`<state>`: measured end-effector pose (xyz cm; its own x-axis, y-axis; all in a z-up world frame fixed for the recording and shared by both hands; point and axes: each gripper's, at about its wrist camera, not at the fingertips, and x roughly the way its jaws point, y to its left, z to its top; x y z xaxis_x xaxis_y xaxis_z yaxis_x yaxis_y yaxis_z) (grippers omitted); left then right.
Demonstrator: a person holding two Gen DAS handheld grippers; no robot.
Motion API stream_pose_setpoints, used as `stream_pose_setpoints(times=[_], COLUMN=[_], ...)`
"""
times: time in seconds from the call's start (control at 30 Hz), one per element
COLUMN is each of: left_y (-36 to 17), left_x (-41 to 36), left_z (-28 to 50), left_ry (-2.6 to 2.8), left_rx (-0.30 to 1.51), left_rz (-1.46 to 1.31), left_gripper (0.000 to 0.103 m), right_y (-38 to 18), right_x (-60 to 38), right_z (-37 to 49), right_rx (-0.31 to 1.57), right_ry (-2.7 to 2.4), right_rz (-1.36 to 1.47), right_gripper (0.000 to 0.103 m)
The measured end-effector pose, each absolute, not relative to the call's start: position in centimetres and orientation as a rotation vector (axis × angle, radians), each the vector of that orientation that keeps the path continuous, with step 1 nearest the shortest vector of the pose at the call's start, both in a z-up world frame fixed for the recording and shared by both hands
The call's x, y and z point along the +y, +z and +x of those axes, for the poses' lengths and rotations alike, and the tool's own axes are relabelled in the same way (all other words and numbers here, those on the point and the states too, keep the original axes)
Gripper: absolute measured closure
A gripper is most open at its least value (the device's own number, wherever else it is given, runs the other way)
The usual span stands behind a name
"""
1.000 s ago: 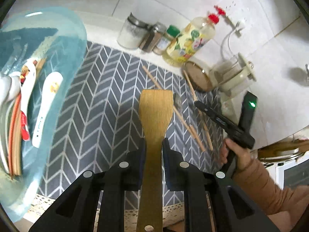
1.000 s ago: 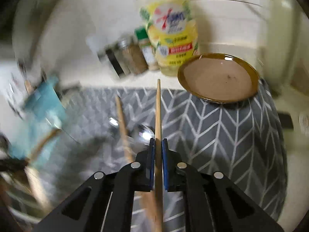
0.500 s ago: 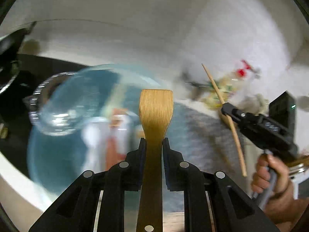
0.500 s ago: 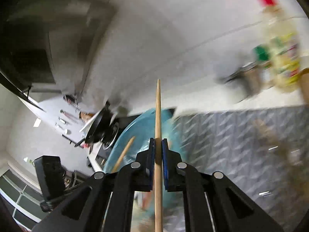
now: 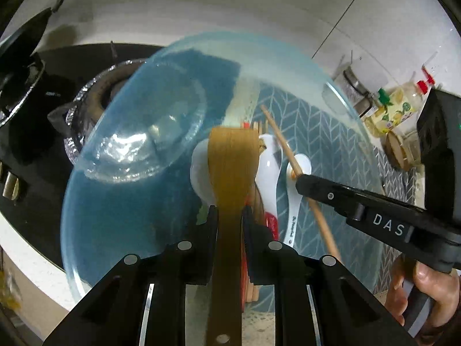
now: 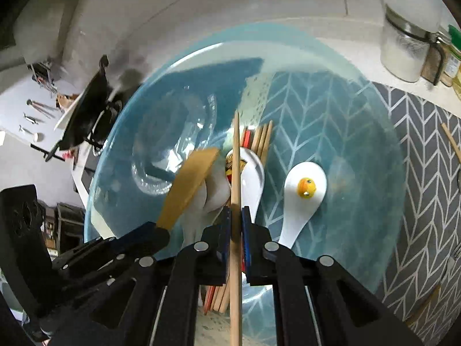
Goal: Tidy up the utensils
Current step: 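Carry spatula and chopstick into the blue basket and open both tools, then grasp the fork with the left tool while the right grasps a metal spoon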
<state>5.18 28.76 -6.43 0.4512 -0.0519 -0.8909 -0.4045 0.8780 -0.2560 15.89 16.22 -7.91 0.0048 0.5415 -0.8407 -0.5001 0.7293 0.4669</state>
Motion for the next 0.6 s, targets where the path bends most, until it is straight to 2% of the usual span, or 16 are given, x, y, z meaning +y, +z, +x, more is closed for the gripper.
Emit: stream_pose_setpoints(times=[0.17,0.3,0.37,0.4,0.43,0.47,0.53,0.6], left_y=[-6.3,-2.8,0.0,1.6,2.8,4.0,4.9,4.0], left_x=[28.5,27.0,25.0,23.5,22.2,20.4,17.1,13.3], left_z=[4.9,4.4,4.3,4.3,4.3,4.4,5.2,6.4], left_ry=[0.263,0.244,0.205,0.183,0.161,0.12,0.042,-0.008], left_rx=[1.095,1.021,0.952,0.91,0.876,0.836,0.805,0.802], left_rz=[-0.48,-0.476,-0.442,-0.415,-0.396,-0.375,-0.346,-0.31], left_gripper=[0.081,0.081,0.068,0.054,0.045,0.044,0.041,0.039], right_y=[-7.2,-3.3,1.0,2.7,4.0,5.6,7.2,6.7], right_x=[15.1,11.7,7.9,5.9,4.3,1.6,-4.1,-8.8], right_z=[16.3,17.6,18.2,18.4,18.6,18.9,19.9,21.0], right_rx=[1.346,1.242,1.072,0.99,0.928,0.837,0.696,0.619], right_ry=[0.821,0.905,0.987,1.007,1.014,1.024,1.009,0.962], right_rz=[0.022,0.133,0.186,0.193,0.193,0.191,0.186,0.161], right_gripper=[0.094,0.094,0.094,0.093,0.085,0.064,0.032,0.032])
